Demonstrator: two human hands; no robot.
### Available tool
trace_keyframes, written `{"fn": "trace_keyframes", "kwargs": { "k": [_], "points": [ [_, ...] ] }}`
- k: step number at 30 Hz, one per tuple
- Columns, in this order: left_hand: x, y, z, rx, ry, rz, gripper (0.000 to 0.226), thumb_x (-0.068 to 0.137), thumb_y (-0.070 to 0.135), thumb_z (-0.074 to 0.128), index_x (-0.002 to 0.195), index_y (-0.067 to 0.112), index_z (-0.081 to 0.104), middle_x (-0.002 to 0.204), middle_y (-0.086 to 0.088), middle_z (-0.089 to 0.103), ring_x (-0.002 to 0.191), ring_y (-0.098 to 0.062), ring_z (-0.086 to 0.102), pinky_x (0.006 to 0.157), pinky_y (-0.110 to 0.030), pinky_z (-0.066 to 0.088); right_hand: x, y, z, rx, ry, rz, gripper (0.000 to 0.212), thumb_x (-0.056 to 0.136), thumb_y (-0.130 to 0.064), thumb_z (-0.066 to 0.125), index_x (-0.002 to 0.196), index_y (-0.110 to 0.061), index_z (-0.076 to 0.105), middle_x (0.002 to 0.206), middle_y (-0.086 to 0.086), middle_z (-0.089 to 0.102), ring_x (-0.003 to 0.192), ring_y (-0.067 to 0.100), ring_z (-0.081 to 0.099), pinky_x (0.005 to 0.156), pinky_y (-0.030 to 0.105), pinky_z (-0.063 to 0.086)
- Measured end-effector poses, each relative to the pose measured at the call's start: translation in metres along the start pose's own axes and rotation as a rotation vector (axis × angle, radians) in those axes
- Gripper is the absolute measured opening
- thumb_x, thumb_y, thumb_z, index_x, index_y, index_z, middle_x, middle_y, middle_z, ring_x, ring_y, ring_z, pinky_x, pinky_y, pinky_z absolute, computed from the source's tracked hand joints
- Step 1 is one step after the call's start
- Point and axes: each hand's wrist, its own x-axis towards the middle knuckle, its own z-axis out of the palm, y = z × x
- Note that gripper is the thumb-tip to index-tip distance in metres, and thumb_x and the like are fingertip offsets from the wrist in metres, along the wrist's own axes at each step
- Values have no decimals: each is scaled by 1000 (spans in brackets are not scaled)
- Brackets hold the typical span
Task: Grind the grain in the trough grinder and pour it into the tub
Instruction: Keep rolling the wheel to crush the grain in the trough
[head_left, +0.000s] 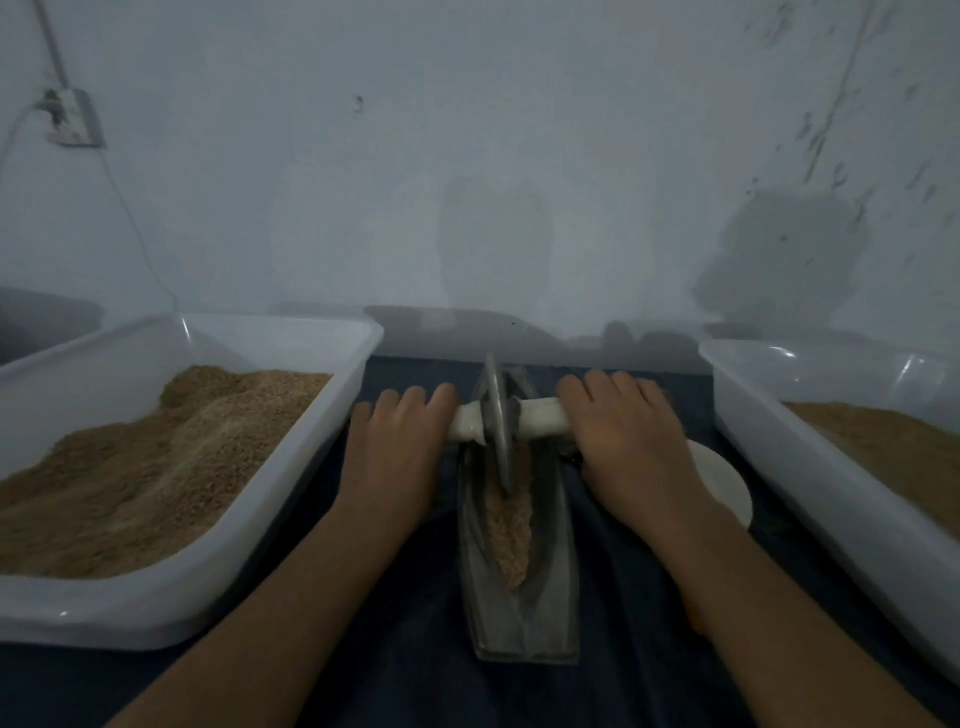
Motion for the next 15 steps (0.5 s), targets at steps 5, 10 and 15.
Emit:
{"fn": "trace_keyframes", "kwargs": {
  "k": [5, 10, 15],
  "points": [
    [-9, -8, -11, -85, 4, 139, 31, 89, 35, 65, 108, 30, 41, 100, 6, 62, 94, -22, 63, 74, -37, 39, -23, 12, -11, 106, -89, -108, 20, 97, -31, 53, 109, -34, 38, 95, -12, 45, 82, 14, 43, 71, 35, 32],
    [-18, -7, -13, -74, 84, 224, 31, 78, 35, 74, 97, 32, 50, 85, 7, 62, 81, -22, 62, 67, -37, 39, -41, 15, -21, 252, -153, -105, 38, 92, -38, 63, 98, -42, 25, 88, -16, 41, 76, 7, 41, 65, 31, 32],
    [-1, -2, 3, -3, 92, 70, 37, 83, 32, 70, 112, 28, 48, 107, 2, 55, 103, -26, 52, 80, -39, 36, -11, 0, -4, 34, -78, 1, 27, 91, -20, 55, 117, -24, 48, 104, -3, 50, 92, 21, 47, 77, 37, 34]
  ]
}}
